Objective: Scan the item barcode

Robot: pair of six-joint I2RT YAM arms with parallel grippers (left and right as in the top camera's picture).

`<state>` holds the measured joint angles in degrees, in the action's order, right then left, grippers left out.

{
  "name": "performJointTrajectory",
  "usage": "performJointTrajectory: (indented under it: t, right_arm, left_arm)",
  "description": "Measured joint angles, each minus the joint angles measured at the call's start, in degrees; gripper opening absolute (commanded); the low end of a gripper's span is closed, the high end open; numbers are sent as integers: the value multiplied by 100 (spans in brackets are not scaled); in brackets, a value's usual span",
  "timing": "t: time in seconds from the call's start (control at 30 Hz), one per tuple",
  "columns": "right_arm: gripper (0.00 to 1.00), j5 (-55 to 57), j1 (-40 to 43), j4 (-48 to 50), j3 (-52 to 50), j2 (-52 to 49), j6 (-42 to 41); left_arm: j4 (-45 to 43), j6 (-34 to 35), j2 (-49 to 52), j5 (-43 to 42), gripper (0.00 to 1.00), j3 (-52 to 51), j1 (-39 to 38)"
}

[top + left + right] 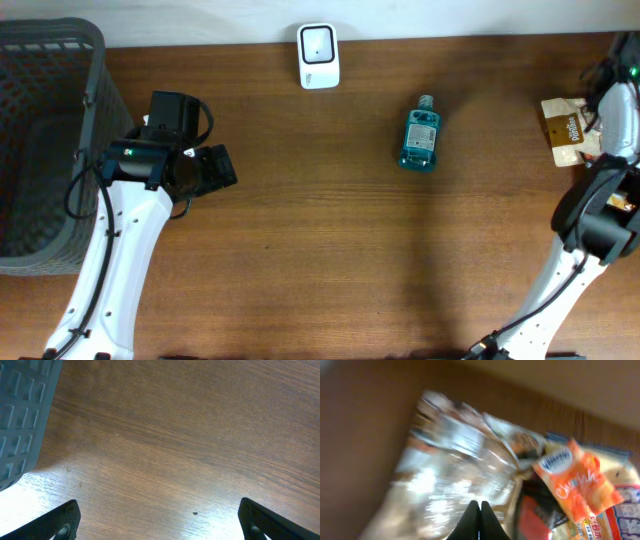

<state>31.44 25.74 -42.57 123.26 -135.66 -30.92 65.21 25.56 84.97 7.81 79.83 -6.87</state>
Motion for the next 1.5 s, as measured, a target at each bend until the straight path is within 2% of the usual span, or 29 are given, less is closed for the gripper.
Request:
performJointTrajectory:
  t: [0.03, 0.07, 0.13, 0.17, 0.27, 0.4, 0.67, 0.73, 0.77, 0.93, 1.5]
  right_arm:
    - [10, -92, -105, 85, 0, 199, 96]
    - [23, -378, -240, 149, 2, 426, 280]
    - [59, -1073, -492, 140, 11, 730, 787]
    - [70, -1419, -610, 57, 20, 813, 949]
    - [75, -2500, -988, -533, 44, 885, 1443]
    - [89, -3311, -1528, -1460, 15, 879, 1714]
    - [93, -3637, -2387, -2704, 4, 868, 2358]
    - [100, -3668, -2629, -2922, 4, 828, 2524]
    - [99, -3674, -2747, -2981, 4, 785, 2592]
    - [98, -3696, -3128, -3005, 4, 393, 2688]
    - [98, -3689, -3182, -3115, -7, 155, 2640]
  left_arm:
    - [0, 0, 0, 0, 99, 0, 0]
    - [0, 0, 0, 0, 99, 0, 0]
    - [2, 2, 0, 0, 99, 0, 0]
    - [-2, 0, 0, 0, 99, 0, 0]
    - [-2, 2, 0, 0, 99, 0, 0]
    - [4, 0, 0, 0, 99, 0, 0]
    - [2, 2, 0, 0, 99, 0, 0]
    - [2, 0, 0, 0, 99, 0, 0]
    - [2, 2, 0, 0, 99, 0, 0]
    - [2, 0, 0, 0, 99, 0, 0]
    - [0, 0, 0, 0, 99, 0, 0]
